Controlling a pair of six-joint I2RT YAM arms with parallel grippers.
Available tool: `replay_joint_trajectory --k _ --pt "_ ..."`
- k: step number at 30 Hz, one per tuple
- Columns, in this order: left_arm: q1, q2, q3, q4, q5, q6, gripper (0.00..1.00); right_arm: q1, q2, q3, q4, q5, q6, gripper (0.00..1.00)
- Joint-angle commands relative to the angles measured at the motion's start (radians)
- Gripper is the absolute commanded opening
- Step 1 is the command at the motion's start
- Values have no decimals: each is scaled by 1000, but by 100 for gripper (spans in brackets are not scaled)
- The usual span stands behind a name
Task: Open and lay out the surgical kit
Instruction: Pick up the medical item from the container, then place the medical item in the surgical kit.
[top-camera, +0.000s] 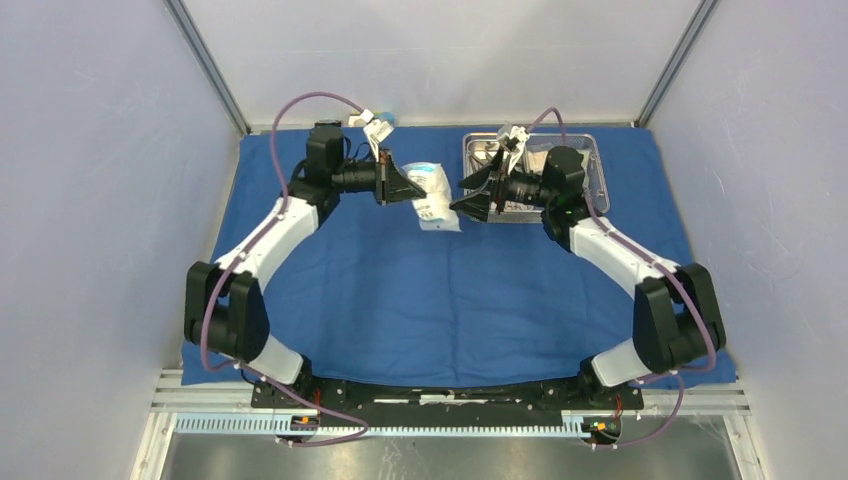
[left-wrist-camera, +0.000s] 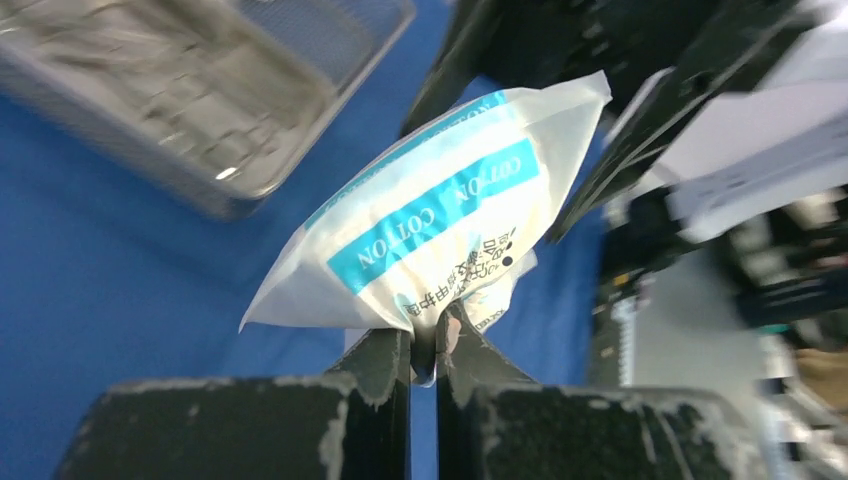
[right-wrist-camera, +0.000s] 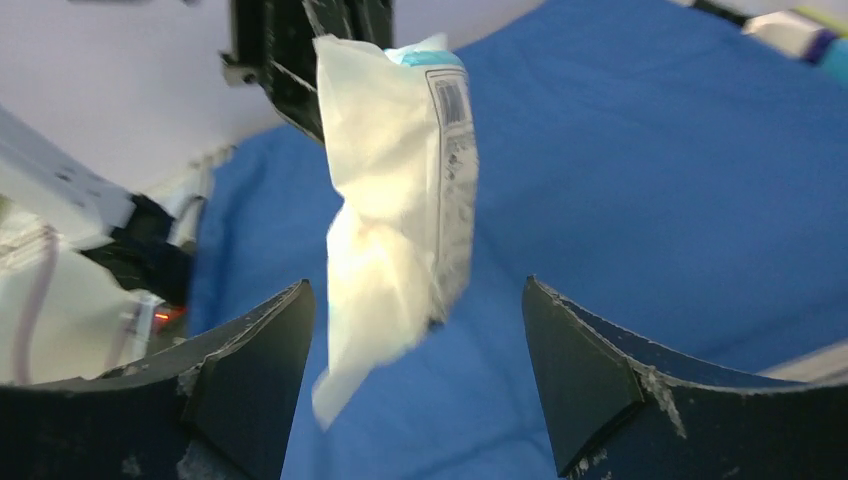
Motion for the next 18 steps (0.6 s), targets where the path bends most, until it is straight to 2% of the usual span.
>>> replay_joint_trajectory --k 1,4,9,13,18 --pt "51 -86 132 -932 -230 697 2 -5 -125 68 -409 119 -459 83" --pt "107 -78 120 -1154 -361 806 2 -4 -155 70 -522 191 -578 83" --pt "265 -36 103 -1386 -549 964 2 -5 -200 53 -632 354 -696 84" --pt "439 51 130 -1501 -652 1055 2 -7 -220 37 -683 441 -755 84" --pt "525 149 154 -1570 -708 1127 2 -9 -242 6 -702 462 -773 85"
